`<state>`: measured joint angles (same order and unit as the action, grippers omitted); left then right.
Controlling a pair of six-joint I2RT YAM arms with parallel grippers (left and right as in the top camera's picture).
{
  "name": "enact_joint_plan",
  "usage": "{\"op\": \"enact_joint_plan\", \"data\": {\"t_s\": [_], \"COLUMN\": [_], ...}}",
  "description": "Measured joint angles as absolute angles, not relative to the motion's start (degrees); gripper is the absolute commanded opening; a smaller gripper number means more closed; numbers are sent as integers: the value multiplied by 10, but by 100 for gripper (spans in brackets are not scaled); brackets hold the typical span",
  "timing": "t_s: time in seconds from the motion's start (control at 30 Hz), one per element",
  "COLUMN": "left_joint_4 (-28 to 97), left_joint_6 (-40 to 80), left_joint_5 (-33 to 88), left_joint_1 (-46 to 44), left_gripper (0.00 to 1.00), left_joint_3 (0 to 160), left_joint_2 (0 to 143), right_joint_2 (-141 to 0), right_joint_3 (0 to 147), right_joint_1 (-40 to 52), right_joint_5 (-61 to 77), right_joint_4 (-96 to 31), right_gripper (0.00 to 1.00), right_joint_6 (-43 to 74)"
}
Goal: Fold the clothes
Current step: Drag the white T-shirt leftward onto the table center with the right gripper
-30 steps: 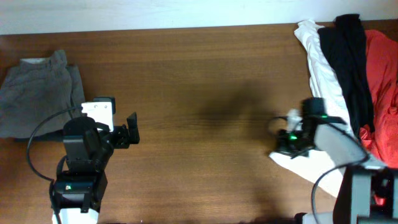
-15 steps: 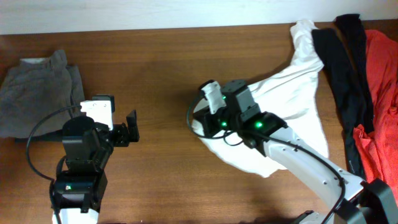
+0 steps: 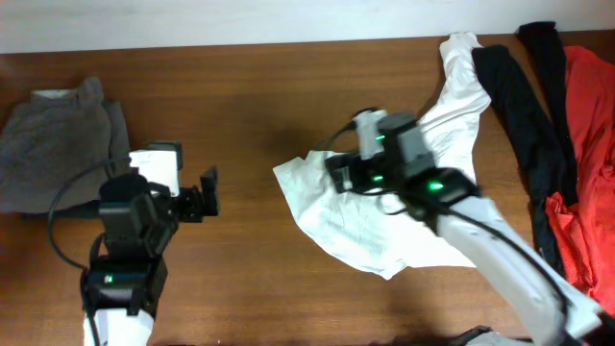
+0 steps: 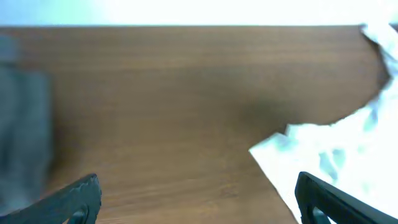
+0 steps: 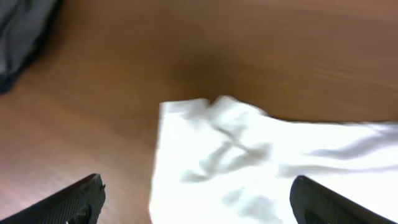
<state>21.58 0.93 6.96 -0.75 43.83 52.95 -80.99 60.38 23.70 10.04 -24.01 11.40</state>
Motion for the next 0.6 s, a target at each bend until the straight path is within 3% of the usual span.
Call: {"op": "enact_joint_plan", "data": {"t_s": [0.2,0.4,0.6], "left_joint_4": [197,137,131], "left_joint_6": [20,74,215], "left_joint_5": [156,201,216], "left_joint_1": [-30,-124,-213], "left_gripper": [99,99,99], "left_joint_3": [439,441,442], "left_joint_2": [646,769,886], "right_joint_2": [-689,-686,-686], "right_joint_3": [614,615,615], "right_joint_1": [55,-23,-66], "right_joint_5": [85,84,84], "right_joint_4": [-416,-495,-521], "right_gripper": [99,99,99], "right_joint_6": [115,116,116]}}
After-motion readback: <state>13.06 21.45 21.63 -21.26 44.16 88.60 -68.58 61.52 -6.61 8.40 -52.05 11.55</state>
